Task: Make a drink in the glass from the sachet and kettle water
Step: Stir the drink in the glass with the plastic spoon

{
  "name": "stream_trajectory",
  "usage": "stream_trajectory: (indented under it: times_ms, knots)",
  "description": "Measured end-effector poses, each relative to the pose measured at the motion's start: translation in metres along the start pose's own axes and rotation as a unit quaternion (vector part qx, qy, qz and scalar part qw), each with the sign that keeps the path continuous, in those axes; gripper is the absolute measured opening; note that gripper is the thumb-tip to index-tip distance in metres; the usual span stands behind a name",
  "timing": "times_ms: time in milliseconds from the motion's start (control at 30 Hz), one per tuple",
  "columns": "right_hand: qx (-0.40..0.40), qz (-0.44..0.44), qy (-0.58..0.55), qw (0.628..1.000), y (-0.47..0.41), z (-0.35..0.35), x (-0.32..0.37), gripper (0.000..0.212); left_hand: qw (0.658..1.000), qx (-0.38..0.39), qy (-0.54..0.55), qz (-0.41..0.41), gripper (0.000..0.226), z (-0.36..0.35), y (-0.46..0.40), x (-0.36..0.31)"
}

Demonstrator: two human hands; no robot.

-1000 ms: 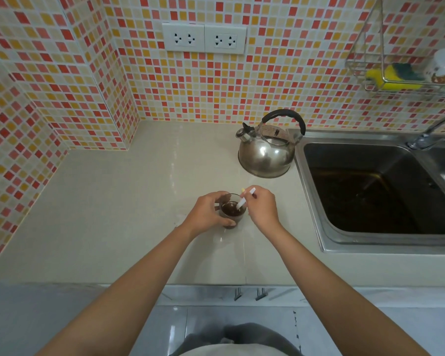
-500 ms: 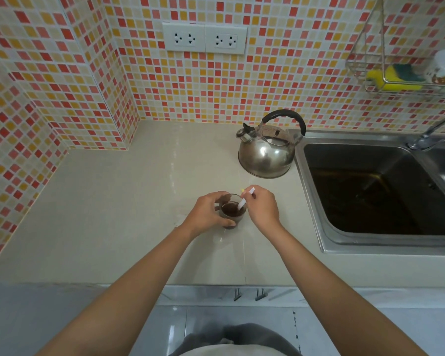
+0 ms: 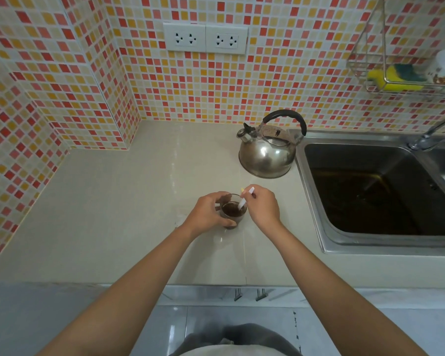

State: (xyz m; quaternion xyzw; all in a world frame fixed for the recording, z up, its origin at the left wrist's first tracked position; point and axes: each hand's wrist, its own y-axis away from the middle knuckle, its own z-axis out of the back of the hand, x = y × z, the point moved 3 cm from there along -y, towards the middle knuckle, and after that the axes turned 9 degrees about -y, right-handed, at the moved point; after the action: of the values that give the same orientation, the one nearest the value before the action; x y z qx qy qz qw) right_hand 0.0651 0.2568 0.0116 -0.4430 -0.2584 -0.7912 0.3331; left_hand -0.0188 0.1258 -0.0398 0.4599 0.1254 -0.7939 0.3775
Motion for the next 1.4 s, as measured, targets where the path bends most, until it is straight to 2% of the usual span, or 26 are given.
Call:
stream_trajectory:
  times_ms: [133, 267, 400, 533, 633, 767, 933, 1033, 1167, 1333, 1400]
  knots:
    - [0.03, -0.03, -0.038, 0.998, 0.0013, -0.0038, -0.0004, 0.025, 1.0, 0.002, -0.005, 0.0, 0.073, 0.0001, 0.0003, 0.0002]
    - [-0.008, -0.018, 0.005, 1.0, -0.0002, 0.0014, -0.0018, 0.025, 1.0, -0.001, 0.001, 0.003, 0.077, -0.0007, -0.0003, 0.0015]
    - [0.05, -0.028, -0.04, 0.998, -0.0002, -0.0015, 0.0012, 0.022, 1.0, 0.002, -0.001, -0.003, 0.073, -0.0005, -0.0001, 0.0014]
    - [0.012, -0.006, 0.034, 0.999, -0.0006, 0.0014, 0.0014, 0.025, 1.0, -0.001, -0.002, 0.004, 0.077, -0.0007, 0.0001, 0.0016]
    - [0.067, -0.021, -0.026, 0.997, -0.0006, -0.0027, 0.0047, 0.022, 1.0, 0.002, -0.001, 0.0, 0.075, -0.0011, -0.0003, 0.0022]
    - [0.024, -0.006, 0.026, 0.999, -0.0022, 0.0024, 0.0029, 0.024, 1.0, -0.002, -0.004, 0.006, 0.079, -0.0015, -0.0004, 0.0036]
    - [0.063, -0.018, -0.023, 0.998, -0.0019, 0.001, 0.0023, 0.023, 1.0, 0.001, -0.001, 0.001, 0.074, -0.0008, -0.0016, 0.0022]
    - [0.021, -0.011, 0.016, 1.0, -0.0032, 0.0045, -0.0016, 0.024, 1.0, -0.002, -0.001, 0.009, 0.079, -0.0013, -0.0014, 0.0028]
    - [0.079, -0.017, -0.045, 0.996, -0.0023, -0.0014, 0.0001, 0.022, 1.0, 0.001, -0.011, -0.001, 0.073, -0.0003, -0.0007, 0.0013]
    - [0.036, 0.006, 0.022, 0.999, -0.0041, 0.0027, -0.0022, 0.021, 1.0, -0.002, -0.01, 0.003, 0.077, 0.0, -0.0003, 0.0013]
    - [0.064, -0.001, -0.005, 0.998, -0.0052, 0.0001, -0.0015, 0.021, 1.0, -0.001, -0.008, -0.001, 0.074, 0.0001, -0.0005, 0.001]
